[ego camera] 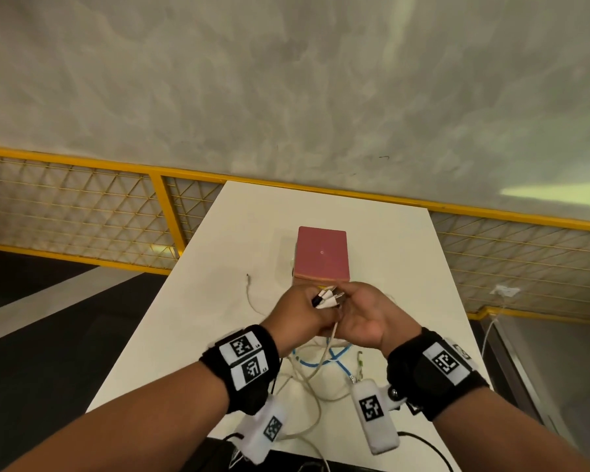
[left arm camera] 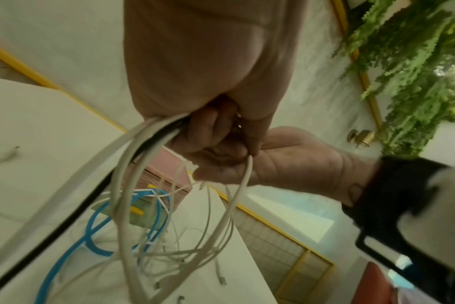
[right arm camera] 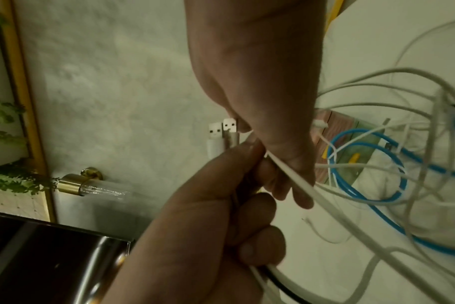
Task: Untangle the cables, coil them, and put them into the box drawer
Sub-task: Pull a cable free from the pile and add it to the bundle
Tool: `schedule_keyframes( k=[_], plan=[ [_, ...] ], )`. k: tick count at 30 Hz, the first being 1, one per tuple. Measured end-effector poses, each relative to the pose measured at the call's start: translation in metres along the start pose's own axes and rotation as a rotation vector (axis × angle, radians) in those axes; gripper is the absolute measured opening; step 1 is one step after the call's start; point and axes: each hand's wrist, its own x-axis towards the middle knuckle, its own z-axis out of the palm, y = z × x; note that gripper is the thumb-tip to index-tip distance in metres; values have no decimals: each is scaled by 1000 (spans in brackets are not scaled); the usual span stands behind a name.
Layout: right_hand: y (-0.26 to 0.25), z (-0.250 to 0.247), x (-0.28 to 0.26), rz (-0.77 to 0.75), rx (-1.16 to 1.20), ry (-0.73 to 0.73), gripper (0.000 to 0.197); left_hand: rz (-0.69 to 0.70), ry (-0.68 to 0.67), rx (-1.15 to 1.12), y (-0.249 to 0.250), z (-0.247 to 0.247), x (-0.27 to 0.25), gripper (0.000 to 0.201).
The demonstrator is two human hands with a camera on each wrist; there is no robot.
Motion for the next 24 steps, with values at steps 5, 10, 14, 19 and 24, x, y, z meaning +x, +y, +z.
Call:
schedule_keyframes(
  k=[5,10,14,19,24],
  plan=[
    [-15,3,-3,16,-17,43,38,-15,-28,-43,12,1,-2,15],
    [-21,-17,-6,-26,-19,109,23,-183,-416,268,15,-19,-18,16],
    [-5,-28,-17,-10,-277,64,11,-268,-360,125,8,-35,-23,22],
    [31,-41,-26,46,-727,-58,14,-303,-24,-152,21,-63,-11,38],
    [69,-41,-31,155,-839,-245,7,-292,92,-257,43,-91,-3,46]
  ],
)
